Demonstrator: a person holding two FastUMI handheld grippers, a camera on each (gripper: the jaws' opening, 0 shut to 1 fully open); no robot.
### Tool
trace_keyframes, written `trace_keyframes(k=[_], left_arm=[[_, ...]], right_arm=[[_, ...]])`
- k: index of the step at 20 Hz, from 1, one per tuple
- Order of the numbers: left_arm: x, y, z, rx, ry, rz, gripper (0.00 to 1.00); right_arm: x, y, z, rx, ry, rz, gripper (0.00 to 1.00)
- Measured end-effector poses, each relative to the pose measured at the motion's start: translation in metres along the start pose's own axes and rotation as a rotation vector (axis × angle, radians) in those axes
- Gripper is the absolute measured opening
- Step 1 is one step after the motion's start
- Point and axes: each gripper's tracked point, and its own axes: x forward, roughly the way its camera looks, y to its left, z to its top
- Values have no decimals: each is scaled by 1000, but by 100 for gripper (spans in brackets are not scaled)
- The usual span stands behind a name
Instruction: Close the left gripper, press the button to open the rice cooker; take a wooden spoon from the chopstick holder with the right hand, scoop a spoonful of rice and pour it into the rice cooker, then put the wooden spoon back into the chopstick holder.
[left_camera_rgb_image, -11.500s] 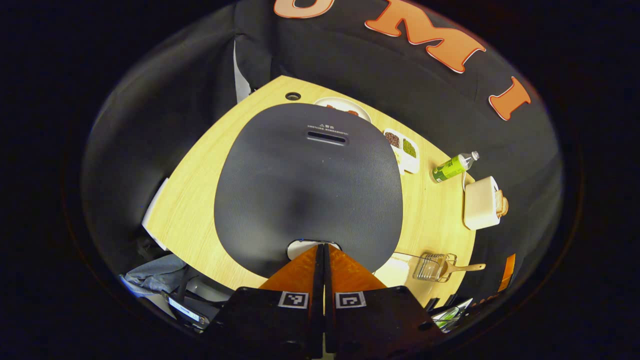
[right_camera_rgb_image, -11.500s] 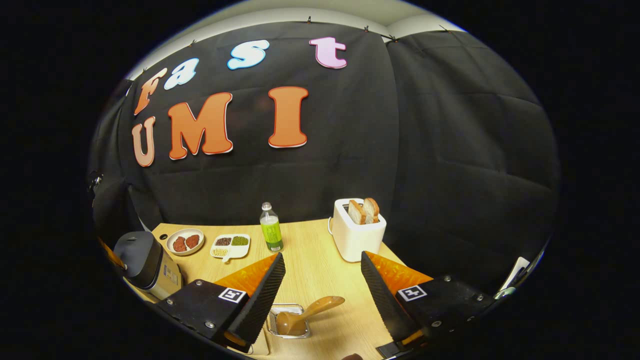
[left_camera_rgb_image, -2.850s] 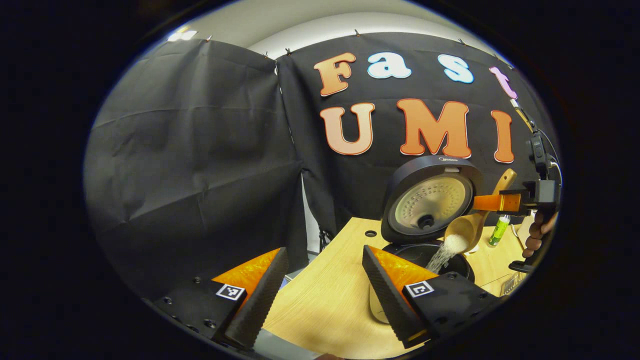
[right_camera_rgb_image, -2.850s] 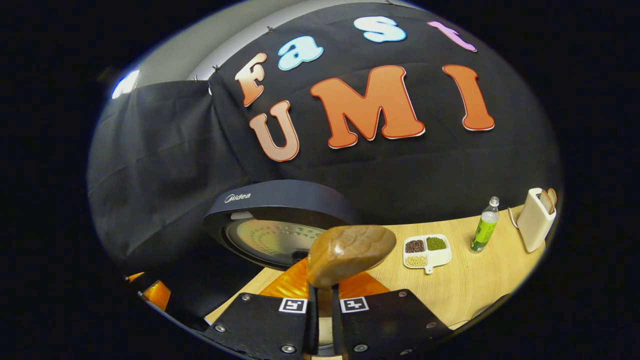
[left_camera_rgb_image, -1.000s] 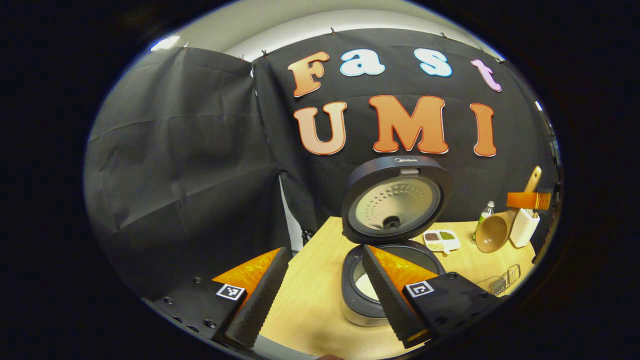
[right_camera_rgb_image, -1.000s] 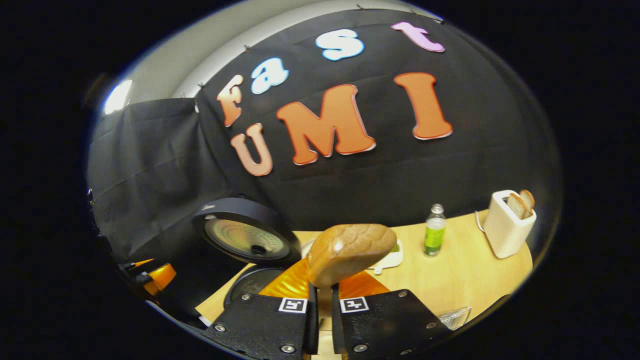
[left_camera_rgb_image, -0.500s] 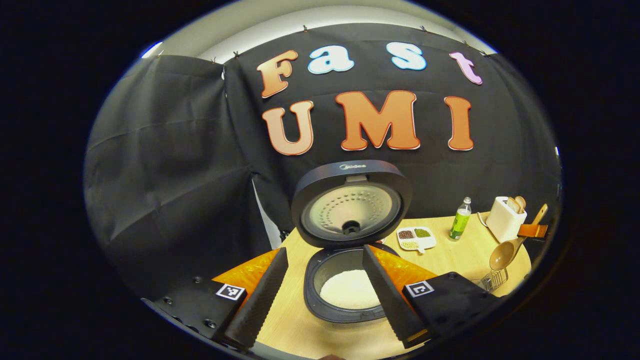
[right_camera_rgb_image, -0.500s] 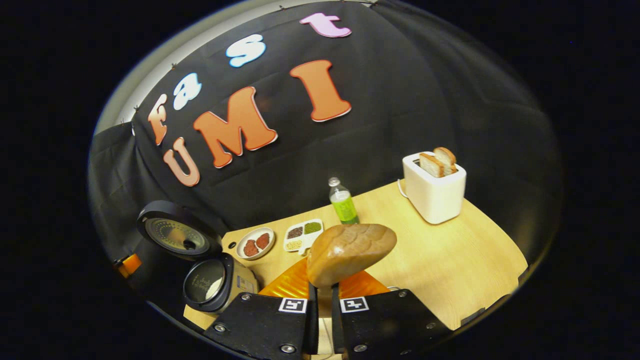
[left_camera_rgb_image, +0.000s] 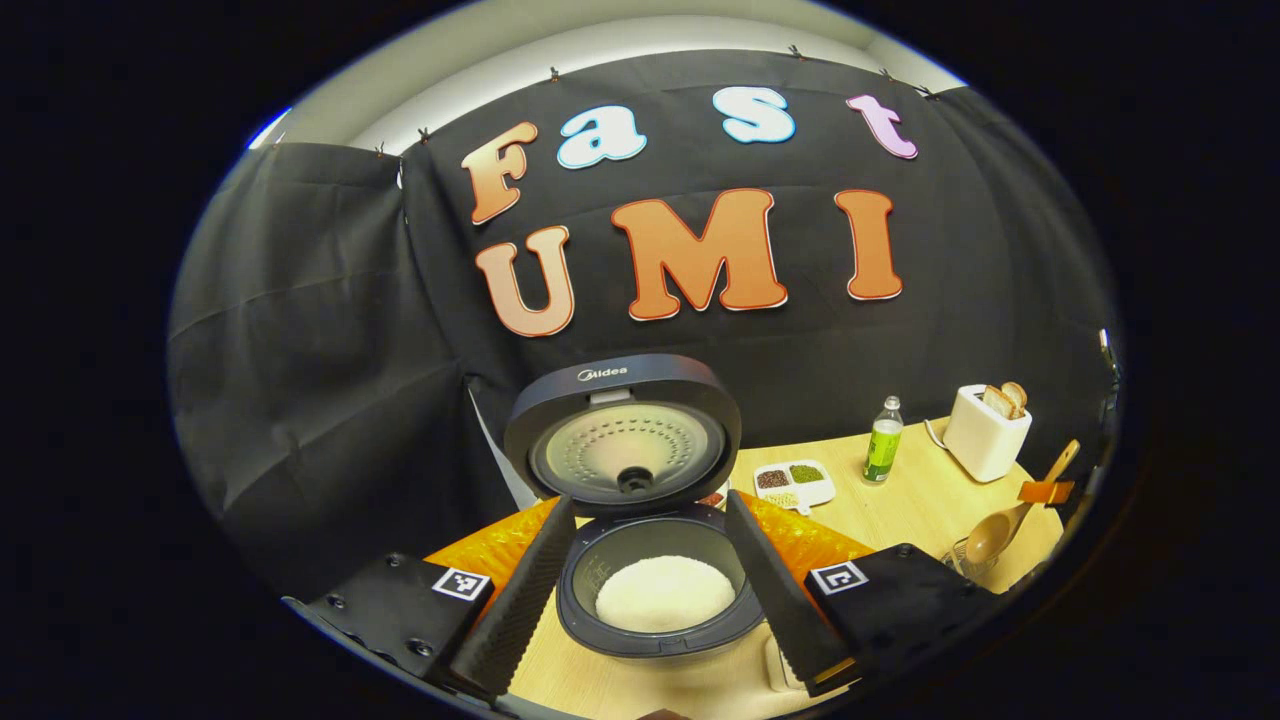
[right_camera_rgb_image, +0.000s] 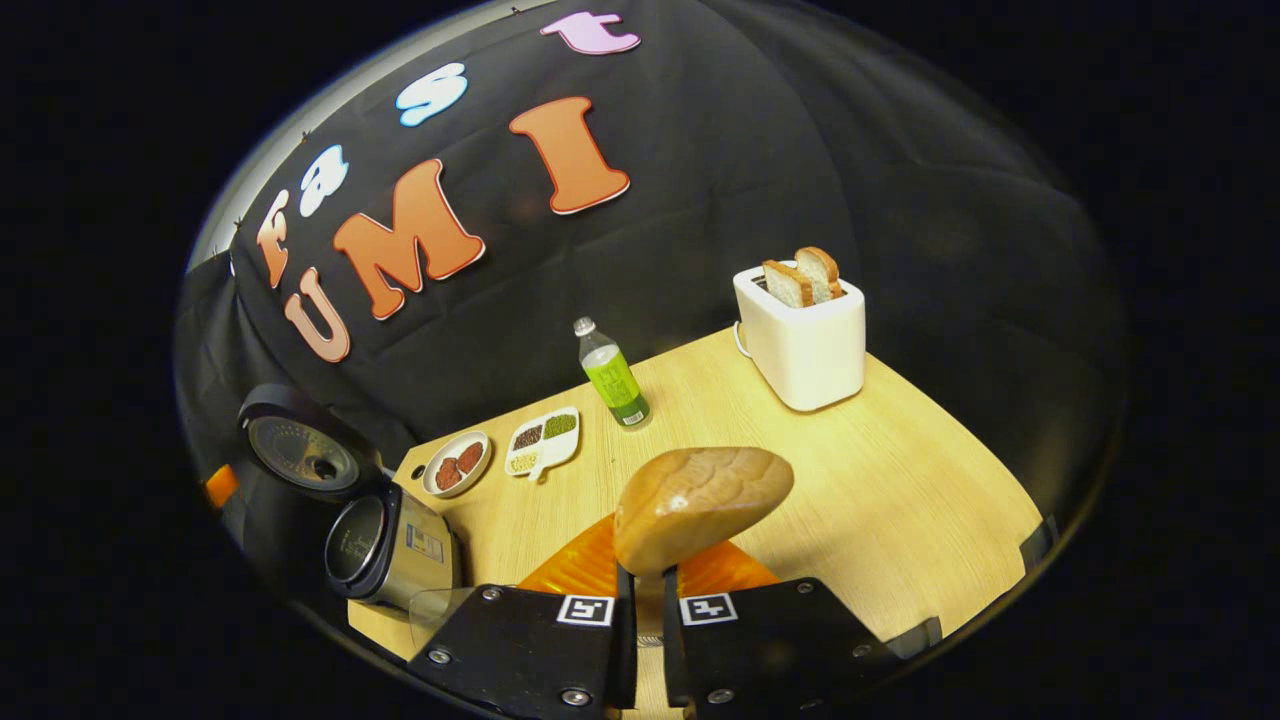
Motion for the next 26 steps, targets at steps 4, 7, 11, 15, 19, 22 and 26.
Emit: trace_keyframes(k=[4, 7, 11, 15, 19, 22, 26], left_arm=[[4, -4, 14, -12, -17, -4, 100], [13, 3, 36, -47, -46, 2, 93], [25, 22, 71, -121, -96, 15, 100], [35, 34, 91, -153, -120, 16, 100], [51, 25, 93, -204, -82, -49, 93], [63, 30, 108, -227, -79, -61, 94], [82, 26, 126, -241, -79, -107, 93]], right_arm=[[17, -9, -32, -1, 66, -19, 10], [23, -13, -43, -22, 92, -29, 10], [27, -18, -49, -57, 113, -38, 10], [25, -17, -55, -47, 157, -32, 15], [18, -19, -55, -31, 173, -29, 17], [9, -30, -48, -29, 172, -57, 24], [-8, -35, -28, 18, 135, -63, 52]])
